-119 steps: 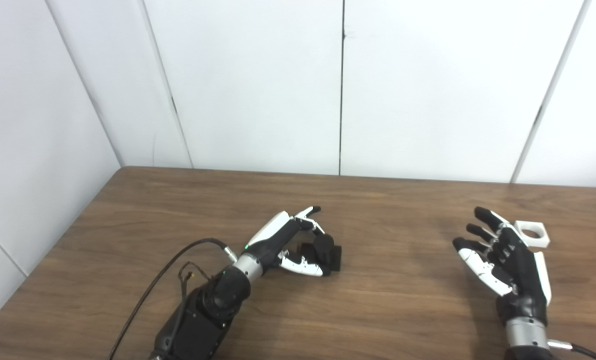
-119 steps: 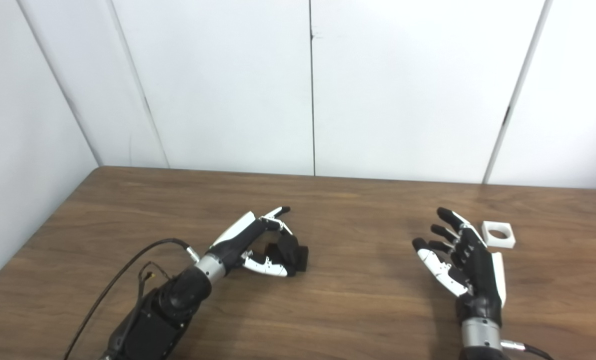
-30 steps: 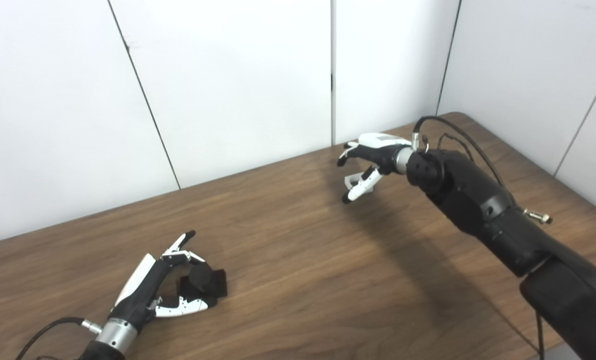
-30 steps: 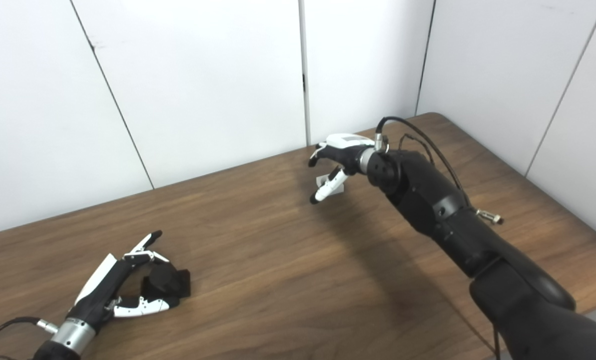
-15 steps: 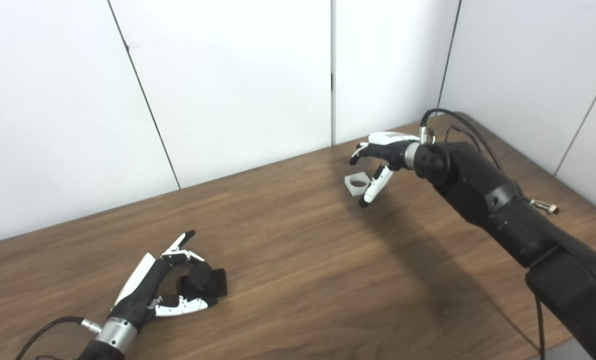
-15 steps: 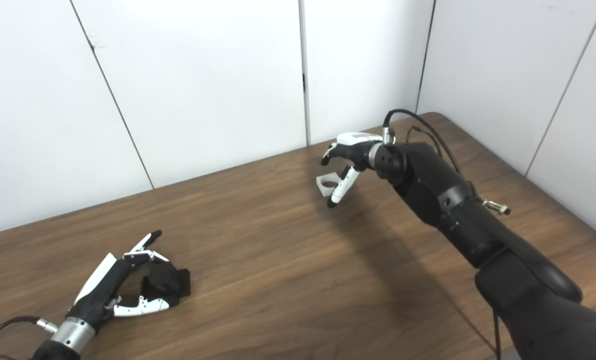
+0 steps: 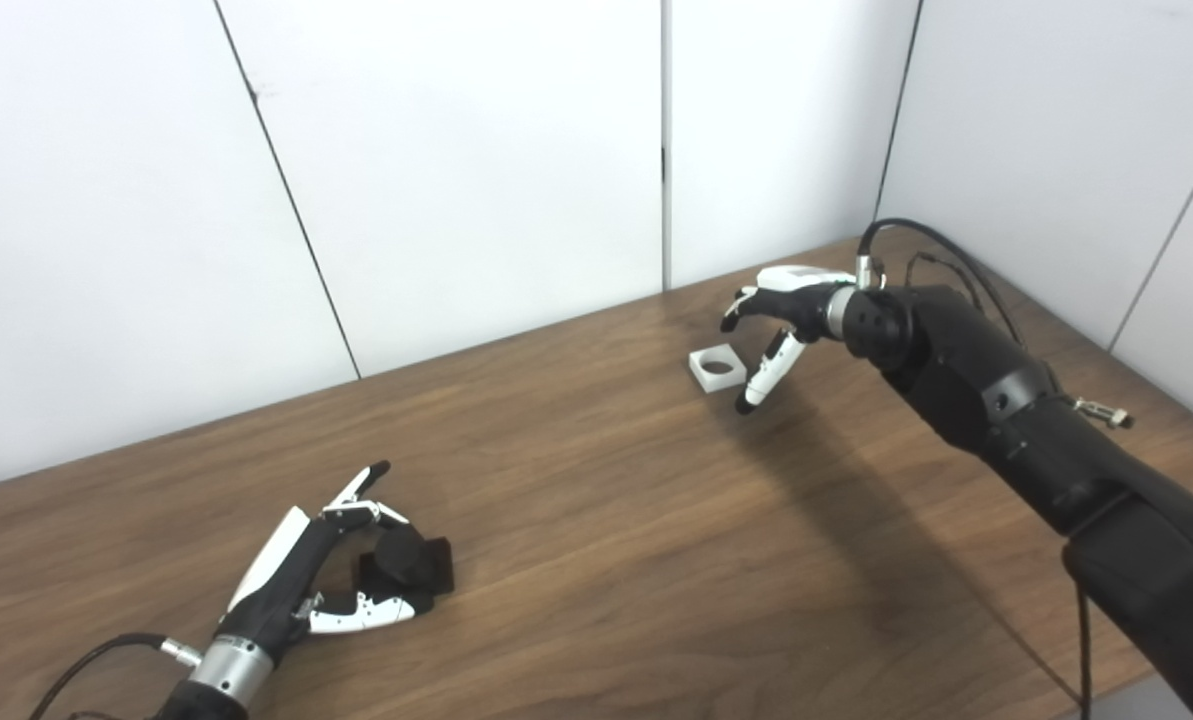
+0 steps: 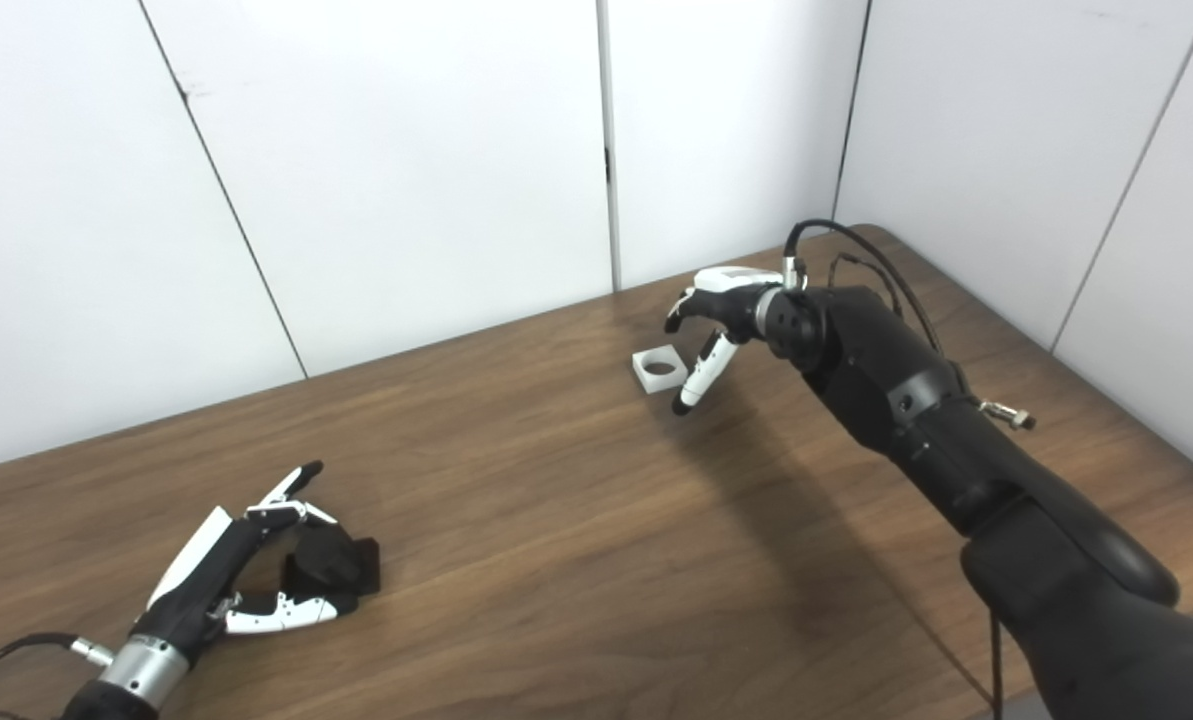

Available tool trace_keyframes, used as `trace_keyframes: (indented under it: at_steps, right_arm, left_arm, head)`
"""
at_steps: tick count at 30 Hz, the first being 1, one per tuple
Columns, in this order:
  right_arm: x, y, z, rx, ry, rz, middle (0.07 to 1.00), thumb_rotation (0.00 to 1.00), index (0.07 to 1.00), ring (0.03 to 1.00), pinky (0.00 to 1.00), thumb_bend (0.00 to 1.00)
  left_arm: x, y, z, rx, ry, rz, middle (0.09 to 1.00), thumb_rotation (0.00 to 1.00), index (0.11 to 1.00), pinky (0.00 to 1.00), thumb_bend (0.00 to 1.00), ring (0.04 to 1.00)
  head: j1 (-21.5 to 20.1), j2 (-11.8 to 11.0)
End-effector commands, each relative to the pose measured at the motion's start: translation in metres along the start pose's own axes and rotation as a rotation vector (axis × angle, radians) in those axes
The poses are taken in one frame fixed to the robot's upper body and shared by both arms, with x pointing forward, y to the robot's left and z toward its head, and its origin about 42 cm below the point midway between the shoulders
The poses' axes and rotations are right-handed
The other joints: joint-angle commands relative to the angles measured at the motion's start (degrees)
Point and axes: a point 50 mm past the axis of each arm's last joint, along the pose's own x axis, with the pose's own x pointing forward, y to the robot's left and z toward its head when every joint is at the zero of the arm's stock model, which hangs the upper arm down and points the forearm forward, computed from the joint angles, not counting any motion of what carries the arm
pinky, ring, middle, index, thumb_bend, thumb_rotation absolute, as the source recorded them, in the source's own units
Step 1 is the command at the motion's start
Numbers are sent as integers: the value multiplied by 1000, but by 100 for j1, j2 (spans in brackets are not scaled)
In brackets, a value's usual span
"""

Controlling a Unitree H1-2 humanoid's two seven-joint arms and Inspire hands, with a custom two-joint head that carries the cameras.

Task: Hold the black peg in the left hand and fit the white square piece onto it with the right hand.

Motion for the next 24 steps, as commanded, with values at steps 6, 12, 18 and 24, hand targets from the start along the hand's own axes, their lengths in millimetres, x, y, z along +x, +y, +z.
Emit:
trace_keyframes:
  at_steps: [6,12,18,24]
  right_arm:
    - [0,-18,5,15,-20,-74,1000,373,847,1000,1000,866]
    - [2,-19,14,13,-30,-75,1000,374,848,1000,1000,859]
    - [6,-19,15,19,-23,-73,1000,376,849,1000,1000,856]
    - [11,-17,19,30,-36,-71,1000,371,846,1000,1000,844]
  left_arm:
    - [-10,4,-5,10,54,-16,1000,82,495,1000,520,1000]
    - [-9,2,-3,4,57,-16,1000,80,495,988,520,1000]
    - [-9,-1,-2,-1,59,-20,1000,79,495,995,521,1000]
    - [-9,-2,-2,4,63,-21,1000,78,495,999,521,1000]
  head:
    - [19,15]
    - [51,29]
    - [135,51]
    - [152,52]
